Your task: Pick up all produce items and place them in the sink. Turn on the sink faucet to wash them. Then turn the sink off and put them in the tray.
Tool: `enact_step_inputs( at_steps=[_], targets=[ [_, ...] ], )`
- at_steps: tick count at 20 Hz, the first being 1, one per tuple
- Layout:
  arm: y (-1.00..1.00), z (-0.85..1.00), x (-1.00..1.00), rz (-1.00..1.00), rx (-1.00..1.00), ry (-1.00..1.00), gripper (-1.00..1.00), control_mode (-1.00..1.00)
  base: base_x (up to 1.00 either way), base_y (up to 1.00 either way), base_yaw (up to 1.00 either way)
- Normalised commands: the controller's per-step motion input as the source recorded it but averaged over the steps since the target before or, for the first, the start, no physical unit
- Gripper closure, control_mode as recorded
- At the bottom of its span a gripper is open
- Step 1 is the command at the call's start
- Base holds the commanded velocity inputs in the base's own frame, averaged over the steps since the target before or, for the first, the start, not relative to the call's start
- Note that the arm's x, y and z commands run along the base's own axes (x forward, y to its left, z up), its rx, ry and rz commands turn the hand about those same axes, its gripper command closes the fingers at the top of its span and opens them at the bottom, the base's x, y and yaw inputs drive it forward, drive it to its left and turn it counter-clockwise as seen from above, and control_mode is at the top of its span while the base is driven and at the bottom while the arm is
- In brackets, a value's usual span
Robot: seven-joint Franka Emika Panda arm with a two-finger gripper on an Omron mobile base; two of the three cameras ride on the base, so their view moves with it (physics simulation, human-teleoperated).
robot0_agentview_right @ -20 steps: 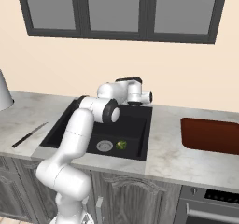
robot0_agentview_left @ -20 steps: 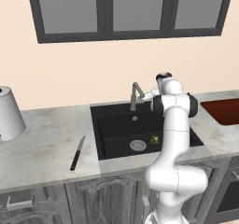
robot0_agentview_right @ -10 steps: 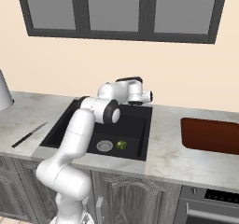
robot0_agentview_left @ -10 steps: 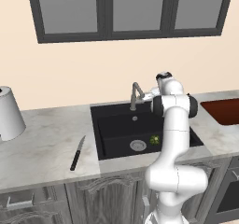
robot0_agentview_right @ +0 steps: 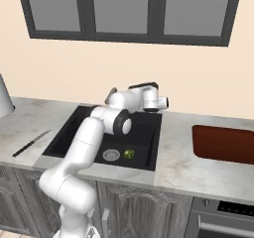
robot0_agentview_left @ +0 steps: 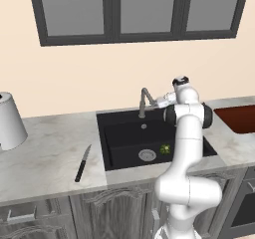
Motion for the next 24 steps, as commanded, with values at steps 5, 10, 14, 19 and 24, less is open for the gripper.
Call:
enact_step_inputs(
  at_steps=[5,10,14,19,24],
  targets=[
    [-0.30,0.00,-0.01,0.06,0.00,-0.09,-1.00,-1.00,0.00,0.00,0.00],
    [-0.12,0.03,-0.40,0.00,0.00,-0.08,-1.00,-1.00,0.00,0.00,0.00],
    [0.00,0.11,-0.67,-0.02,0.00,-0.02,-1.00,-1.00,0.00,0.00,0.00],
    [0.00,0.02,-0.67,-0.12,0.00,0.00,-1.00,-1.00,0.00,0.00,0.00],
    [0.00,0.15,-0.62,-0.21,-0.02,0.00,-1.00,-1.00,0.00,0.00,0.00]
  ],
)
